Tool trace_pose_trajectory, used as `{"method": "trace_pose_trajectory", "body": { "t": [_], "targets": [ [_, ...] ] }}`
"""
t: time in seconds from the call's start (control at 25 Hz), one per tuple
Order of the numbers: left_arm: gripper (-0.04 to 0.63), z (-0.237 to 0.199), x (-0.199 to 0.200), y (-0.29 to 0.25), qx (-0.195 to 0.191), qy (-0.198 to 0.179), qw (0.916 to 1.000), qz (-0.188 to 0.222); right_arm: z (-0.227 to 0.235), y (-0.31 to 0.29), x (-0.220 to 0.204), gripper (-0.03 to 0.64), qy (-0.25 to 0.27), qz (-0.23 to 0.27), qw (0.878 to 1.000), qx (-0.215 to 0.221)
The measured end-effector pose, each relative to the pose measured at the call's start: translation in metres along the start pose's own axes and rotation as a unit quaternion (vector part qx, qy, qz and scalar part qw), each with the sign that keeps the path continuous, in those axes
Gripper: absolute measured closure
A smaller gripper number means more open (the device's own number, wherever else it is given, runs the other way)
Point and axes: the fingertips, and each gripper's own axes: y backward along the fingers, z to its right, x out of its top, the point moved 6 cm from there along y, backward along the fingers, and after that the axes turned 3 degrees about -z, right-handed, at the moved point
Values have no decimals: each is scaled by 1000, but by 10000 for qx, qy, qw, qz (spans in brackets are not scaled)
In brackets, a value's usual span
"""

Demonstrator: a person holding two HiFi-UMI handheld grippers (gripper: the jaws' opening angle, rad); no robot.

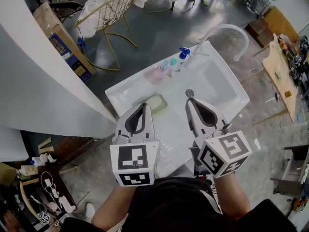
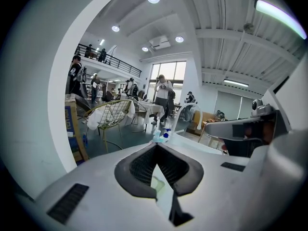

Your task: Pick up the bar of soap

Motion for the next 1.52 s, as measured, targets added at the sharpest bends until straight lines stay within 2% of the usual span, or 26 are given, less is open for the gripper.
{"method": "trace_pose_trajectory", "body": {
  "t": [0.44, 0.68, 1.08, 1.52],
  "targets": [
    [600, -4, 0, -25, 495, -17, 9986, -205, 32, -29, -2, 612, -39, -191, 9991, 387],
    [600, -8, -12, -48, 600, -159, 9964, -578, 49, -44, -10, 612, -195, -319, 9979, 526],
    [600, -7, -36, -92, 263, -577, 9904, -1227, 79, -53, -26, 612, -481, -484, 9963, 528],
    [600, -16, -74, -141, 9, -1295, 9701, -2054, 104, -64, -42, 612, -765, -602, 9942, 454]
  ]
}}
